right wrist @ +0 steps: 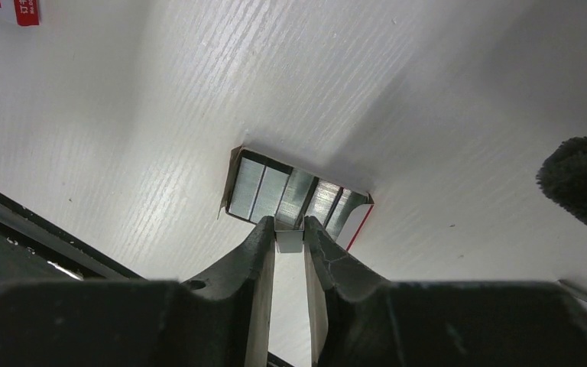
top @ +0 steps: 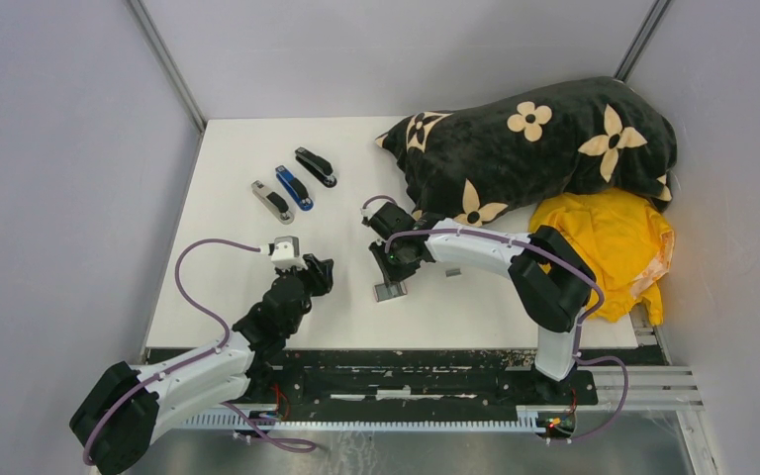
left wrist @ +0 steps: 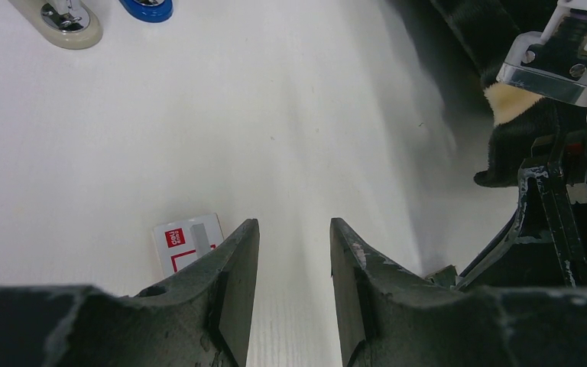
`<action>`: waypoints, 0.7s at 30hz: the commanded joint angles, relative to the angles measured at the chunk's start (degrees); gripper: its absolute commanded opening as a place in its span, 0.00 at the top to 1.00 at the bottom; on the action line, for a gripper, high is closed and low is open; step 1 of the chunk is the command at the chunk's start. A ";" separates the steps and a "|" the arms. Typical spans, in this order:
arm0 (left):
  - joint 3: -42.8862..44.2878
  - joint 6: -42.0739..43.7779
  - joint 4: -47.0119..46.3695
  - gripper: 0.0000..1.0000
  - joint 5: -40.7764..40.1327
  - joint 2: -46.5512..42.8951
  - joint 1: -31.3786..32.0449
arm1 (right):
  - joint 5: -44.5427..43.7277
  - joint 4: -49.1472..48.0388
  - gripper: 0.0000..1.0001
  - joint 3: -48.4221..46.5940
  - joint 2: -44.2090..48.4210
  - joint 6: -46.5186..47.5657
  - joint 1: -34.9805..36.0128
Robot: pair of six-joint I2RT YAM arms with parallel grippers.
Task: Unload the staples from the stapler
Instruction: Place the staple in the staple box.
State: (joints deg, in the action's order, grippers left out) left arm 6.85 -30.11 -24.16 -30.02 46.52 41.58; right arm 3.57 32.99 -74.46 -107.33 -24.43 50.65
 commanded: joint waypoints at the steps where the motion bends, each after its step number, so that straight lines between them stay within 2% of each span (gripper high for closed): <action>1: -0.17 1.90 -3.17 0.53 -2.29 0.10 -0.24 | -1.29 -1.70 0.74 -2.03 -0.18 -0.85 0.41; 21: -0.22 1.90 -3.17 0.53 -2.32 0.14 -0.19 | -2.20 -0.93 0.74 -2.44 -0.44 0.31 0.33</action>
State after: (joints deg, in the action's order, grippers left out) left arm 6.83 -30.11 -24.16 -30.02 46.52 41.58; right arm 2.63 32.82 -74.56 -107.87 -24.36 50.65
